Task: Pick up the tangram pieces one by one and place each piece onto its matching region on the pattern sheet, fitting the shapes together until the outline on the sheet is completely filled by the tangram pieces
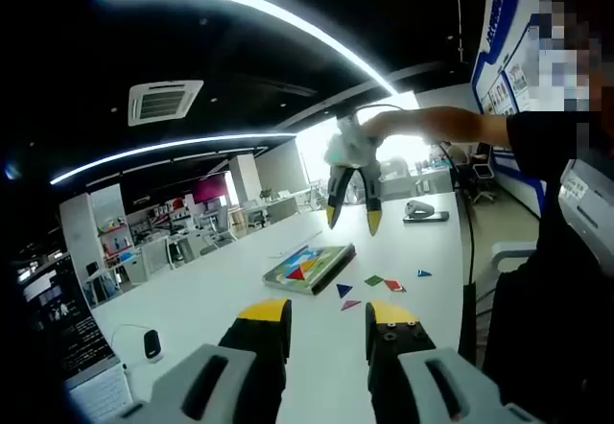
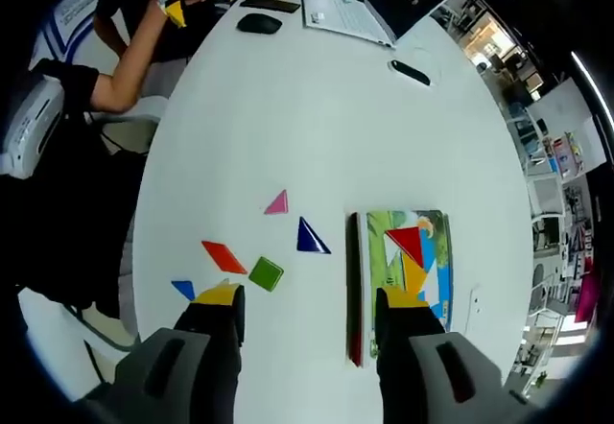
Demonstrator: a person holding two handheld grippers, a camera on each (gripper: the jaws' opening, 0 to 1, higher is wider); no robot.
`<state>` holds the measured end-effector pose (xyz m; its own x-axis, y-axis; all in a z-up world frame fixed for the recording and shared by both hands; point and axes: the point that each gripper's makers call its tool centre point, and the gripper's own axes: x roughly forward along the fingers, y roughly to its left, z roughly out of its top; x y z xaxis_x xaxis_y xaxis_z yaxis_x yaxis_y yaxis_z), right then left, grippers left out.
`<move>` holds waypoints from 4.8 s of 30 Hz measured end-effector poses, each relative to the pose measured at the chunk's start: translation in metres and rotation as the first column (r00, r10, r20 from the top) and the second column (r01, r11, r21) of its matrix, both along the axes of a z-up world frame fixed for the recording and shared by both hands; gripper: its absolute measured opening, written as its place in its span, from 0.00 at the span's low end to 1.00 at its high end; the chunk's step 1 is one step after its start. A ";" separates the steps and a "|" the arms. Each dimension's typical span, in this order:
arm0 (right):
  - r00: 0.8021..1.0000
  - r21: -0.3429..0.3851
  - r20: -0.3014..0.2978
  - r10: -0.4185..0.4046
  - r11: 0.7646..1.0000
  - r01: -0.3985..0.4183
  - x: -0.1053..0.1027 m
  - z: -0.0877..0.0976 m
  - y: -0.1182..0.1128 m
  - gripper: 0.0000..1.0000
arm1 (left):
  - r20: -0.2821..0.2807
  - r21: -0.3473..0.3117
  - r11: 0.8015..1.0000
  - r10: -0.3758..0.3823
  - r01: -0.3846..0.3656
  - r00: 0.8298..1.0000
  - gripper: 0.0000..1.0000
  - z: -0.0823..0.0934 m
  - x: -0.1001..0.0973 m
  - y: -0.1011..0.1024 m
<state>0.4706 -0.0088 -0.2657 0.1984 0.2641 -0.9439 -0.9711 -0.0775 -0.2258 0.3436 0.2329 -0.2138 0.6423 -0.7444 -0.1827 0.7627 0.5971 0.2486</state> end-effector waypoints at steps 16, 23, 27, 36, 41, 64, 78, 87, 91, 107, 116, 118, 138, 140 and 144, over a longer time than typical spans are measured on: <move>0.999 -0.089 -0.015 0.028 0.996 -0.029 -0.012 -0.034 0.015 0.42 | 0.004 0.009 1.000 -0.008 0.008 1.000 0.33 0.000 -0.001 -0.002; 0.999 -0.132 -0.023 0.048 0.990 -0.051 -0.013 -0.047 0.015 0.41 | 0.009 0.008 1.000 -0.007 0.007 1.000 0.33 0.002 -0.002 -0.001; 0.999 -0.159 -0.046 0.019 0.987 -0.027 -0.017 -0.055 0.013 0.40 | 0.008 0.009 1.000 -0.006 0.006 1.000 0.32 0.001 -0.001 -0.001; 0.997 -0.242 -0.062 0.039 0.969 -0.053 -0.025 -0.074 0.002 0.40 | 0.009 0.012 1.000 -0.009 0.009 1.000 0.32 0.001 -0.002 -0.002; 0.998 -0.233 -0.041 0.054 0.971 -0.062 -0.021 -0.076 0.010 0.40 | 0.009 0.015 1.000 -0.010 0.010 1.000 0.32 0.000 -0.002 -0.003; 0.979 -0.143 -0.128 -0.159 0.980 0.140 -0.028 -0.099 0.074 0.31 | 0.014 0.013 1.000 -0.010 0.010 1.000 0.32 0.000 -0.004 0.001; 0.877 -0.145 -0.188 -0.443 0.895 0.422 -0.024 -0.108 0.075 0.20 | 0.014 0.014 1.000 -0.008 0.007 1.000 0.32 0.000 -0.005 0.001; 0.816 -0.155 -0.258 -0.518 0.856 0.494 -0.022 -0.110 0.071 0.19 | 0.017 0.014 1.000 -0.008 0.008 1.000 0.32 0.001 -0.006 0.001; 0.806 -0.153 -0.265 -0.530 0.848 0.508 -0.021 -0.111 0.070 0.14 | 0.017 0.014 1.000 -0.006 0.006 1.000 0.32 0.001 -0.005 0.001; 0.916 -0.159 -0.195 -0.352 0.932 0.325 -0.008 -0.109 0.071 0.22 | 0.026 0.015 1.000 -0.010 0.009 1.000 0.32 0.004 -0.006 -0.001; 0.919 -0.161 -0.199 -0.339 0.937 0.310 -0.009 -0.110 0.073 0.20 | 0.024 0.018 1.000 -0.009 0.009 1.000 0.32 0.003 -0.006 -0.002; 0.924 -0.165 -0.196 -0.327 0.940 0.297 -0.009 -0.110 0.074 0.19 | 0.026 0.019 1.000 -0.011 0.011 1.000 0.32 0.003 -0.007 -0.002; 0.956 -0.145 -0.219 -0.195 0.975 0.166 -0.018 -0.107 0.079 0.15 | 0.027 0.019 1.000 -0.010 0.010 1.000 0.32 0.004 -0.006 0.000; 0.964 -0.132 -0.214 -0.160 0.982 0.134 -0.018 -0.101 0.080 0.15 | 0.027 0.020 1.000 -0.012 0.011 1.000 0.32 0.004 -0.006 -0.001; 0.980 -0.127 -0.174 -0.097 0.989 0.075 -0.011 -0.087 0.079 0.15 | 0.024 0.014 1.000 -0.012 0.011 1.000 0.32 0.004 -0.004 0.000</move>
<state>0.4593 0.0702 -0.3532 0.0401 0.1373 -0.9897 -0.9991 -0.0076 -0.0415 0.3393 0.2329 -0.2098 0.6381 -0.7492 -0.1779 0.7632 0.5846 0.2754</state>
